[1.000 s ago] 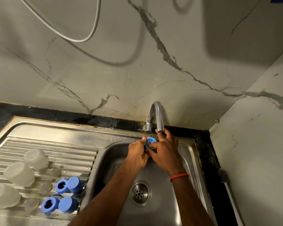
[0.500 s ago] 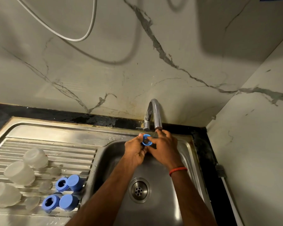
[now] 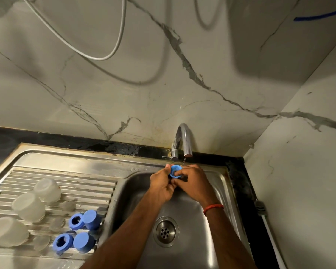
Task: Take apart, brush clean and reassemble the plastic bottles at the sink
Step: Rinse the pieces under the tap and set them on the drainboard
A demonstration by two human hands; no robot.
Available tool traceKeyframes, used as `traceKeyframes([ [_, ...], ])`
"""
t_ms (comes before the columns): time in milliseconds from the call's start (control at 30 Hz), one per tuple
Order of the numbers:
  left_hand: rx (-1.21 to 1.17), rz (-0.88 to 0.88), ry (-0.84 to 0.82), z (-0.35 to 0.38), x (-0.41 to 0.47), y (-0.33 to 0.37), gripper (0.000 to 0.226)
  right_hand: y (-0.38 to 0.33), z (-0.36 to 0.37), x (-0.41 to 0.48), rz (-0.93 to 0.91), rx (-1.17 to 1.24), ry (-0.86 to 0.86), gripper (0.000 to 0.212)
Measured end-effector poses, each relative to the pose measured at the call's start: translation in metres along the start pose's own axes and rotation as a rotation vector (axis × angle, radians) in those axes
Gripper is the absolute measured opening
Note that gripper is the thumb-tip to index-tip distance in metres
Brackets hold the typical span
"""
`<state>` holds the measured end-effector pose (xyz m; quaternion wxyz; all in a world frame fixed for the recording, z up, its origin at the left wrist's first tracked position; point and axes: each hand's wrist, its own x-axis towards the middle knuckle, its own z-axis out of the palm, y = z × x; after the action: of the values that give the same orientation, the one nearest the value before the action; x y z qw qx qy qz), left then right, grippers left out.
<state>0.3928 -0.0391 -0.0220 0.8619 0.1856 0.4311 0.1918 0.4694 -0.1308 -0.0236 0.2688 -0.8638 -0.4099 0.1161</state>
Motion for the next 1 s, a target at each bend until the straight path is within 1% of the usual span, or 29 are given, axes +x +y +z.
traceKeyframes([
  [100,-0.093,-0.032,-0.088,0.000,-0.005,-0.003,0.029,-0.002,-0.001,0.004,0.072,0.284,0.084,0.036],
  [167,-0.060,-0.021,-0.141,-0.001,-0.006,-0.005,0.032,-0.002,-0.002,0.007,0.120,0.440,0.115,0.036],
  [233,0.089,0.003,-0.142,-0.003,-0.002,-0.008,0.033,-0.002,0.002,0.011,0.178,0.567,0.140,0.034],
  [300,0.307,0.052,-0.095,-0.007,0.002,-0.009,0.031,-0.003,0.005,0.015,0.236,0.614,0.167,0.031],
  [367,0.480,0.121,-0.057,-0.013,0.006,-0.010,0.025,-0.004,0.011,0.018,0.271,0.635,0.176,0.027],
  [433,0.594,0.194,-0.045,-0.017,0.010,-0.012,0.019,-0.008,0.012,0.021,0.253,0.561,0.139,0.026],
  [533,0.747,0.324,0.015,-0.022,0.018,-0.013,0.022,-0.012,0.015,0.028,0.183,0.385,0.048,0.024],
  [600,0.774,0.371,0.025,-0.025,0.020,-0.011,0.018,-0.017,0.013,0.032,0.128,0.302,0.021,0.026],
  [633,0.751,0.377,0.021,-0.027,0.020,-0.009,0.017,-0.018,0.013,0.033,0.128,0.304,0.013,0.026],
  [700,0.700,0.391,0.007,-0.030,0.019,-0.003,0.017,-0.018,0.012,0.034,0.133,0.332,0.017,0.027],
  [833,0.752,0.449,-0.054,-0.031,0.016,0.009,0.019,-0.019,0.007,0.024,0.183,0.352,0.031,0.028],
  [900,0.827,0.483,-0.095,-0.033,0.013,0.012,0.016,-0.019,0.005,0.018,0.164,0.271,-0.026,0.023],
  [1000,0.977,0.556,-0.154,-0.036,0.007,0.016,0.018,-0.022,-0.004,0.010,0.138,0.180,-0.124,0.031],
])
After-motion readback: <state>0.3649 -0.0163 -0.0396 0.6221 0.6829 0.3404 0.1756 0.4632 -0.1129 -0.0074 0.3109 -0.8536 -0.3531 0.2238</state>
